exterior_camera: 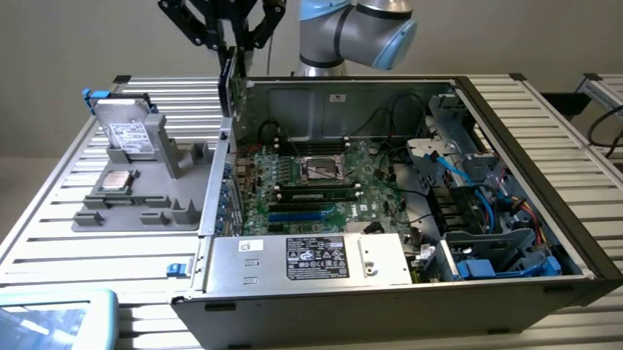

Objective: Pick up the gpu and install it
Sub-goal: 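Pick up the gpu and move the gpu toward the slot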

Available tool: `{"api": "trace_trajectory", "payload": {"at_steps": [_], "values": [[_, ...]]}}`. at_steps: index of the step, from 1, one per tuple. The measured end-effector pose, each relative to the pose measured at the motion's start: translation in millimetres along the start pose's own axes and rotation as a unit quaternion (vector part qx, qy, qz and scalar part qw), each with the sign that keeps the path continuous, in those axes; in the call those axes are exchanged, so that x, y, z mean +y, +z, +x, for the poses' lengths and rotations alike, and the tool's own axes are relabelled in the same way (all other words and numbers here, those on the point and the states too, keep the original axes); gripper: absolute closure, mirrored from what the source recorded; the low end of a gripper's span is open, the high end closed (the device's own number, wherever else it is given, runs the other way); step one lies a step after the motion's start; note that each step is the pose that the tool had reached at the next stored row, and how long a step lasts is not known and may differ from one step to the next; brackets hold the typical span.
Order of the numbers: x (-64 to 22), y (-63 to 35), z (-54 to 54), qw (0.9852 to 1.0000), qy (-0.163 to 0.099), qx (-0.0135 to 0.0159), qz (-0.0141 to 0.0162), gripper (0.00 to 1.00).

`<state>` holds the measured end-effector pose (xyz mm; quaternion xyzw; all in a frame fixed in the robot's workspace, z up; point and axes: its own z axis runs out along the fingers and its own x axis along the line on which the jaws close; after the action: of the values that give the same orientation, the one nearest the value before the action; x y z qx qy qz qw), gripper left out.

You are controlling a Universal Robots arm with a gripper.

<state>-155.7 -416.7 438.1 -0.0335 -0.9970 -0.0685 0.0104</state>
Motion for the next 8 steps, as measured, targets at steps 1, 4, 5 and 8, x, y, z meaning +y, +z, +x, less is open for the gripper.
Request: {"api": "trace_trajectory", "payload": {"at_steps": [1, 4, 5, 8], "values": [[0.0, -0.1, -4.5, 1.0000, 0.000, 0.0002, 0.0000, 0.73], [0.1, -0.4, -18.0, 1.0000, 0.000, 0.0008, 0.0001, 0.73], [0.1, -0.4, -22.5, 1.0000, 0.000, 0.0009, 0.0000, 0.73], [-0.4, -0.8, -36.2, 1.0000, 0.000, 0.0013, 0.0001, 0.73]]}}
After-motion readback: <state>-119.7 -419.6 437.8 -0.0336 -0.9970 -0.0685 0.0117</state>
